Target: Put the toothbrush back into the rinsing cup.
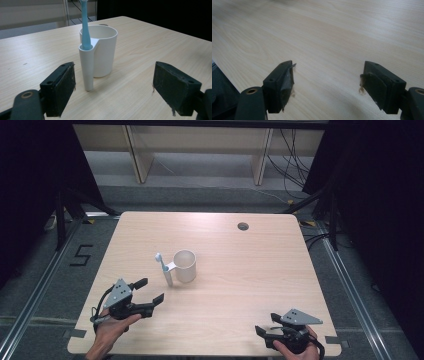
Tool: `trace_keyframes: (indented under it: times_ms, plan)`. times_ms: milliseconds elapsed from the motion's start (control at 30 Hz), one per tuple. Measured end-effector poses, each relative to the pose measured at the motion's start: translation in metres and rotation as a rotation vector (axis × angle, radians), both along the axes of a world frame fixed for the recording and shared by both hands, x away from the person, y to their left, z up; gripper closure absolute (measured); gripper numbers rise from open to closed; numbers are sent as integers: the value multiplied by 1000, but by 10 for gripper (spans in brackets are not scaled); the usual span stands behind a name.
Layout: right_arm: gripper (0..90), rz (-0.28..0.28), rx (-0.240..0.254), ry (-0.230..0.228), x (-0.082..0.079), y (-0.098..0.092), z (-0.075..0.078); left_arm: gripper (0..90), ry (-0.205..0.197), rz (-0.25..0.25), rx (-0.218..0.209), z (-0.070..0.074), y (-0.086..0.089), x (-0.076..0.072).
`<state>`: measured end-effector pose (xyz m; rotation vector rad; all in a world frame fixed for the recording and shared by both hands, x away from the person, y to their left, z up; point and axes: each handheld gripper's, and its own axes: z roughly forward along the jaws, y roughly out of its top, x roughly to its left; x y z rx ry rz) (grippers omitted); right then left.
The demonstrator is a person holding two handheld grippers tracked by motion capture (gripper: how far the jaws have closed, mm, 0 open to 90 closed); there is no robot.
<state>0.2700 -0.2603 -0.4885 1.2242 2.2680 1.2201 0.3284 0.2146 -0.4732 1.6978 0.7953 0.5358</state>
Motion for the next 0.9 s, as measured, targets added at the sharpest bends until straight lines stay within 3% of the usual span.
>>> trace_keyframes:
  times_ms: [900]
  plan:
    - [262, 4, 1, 2, 0, 0, 0, 163, 61, -58, 15, -6, 1, -39]
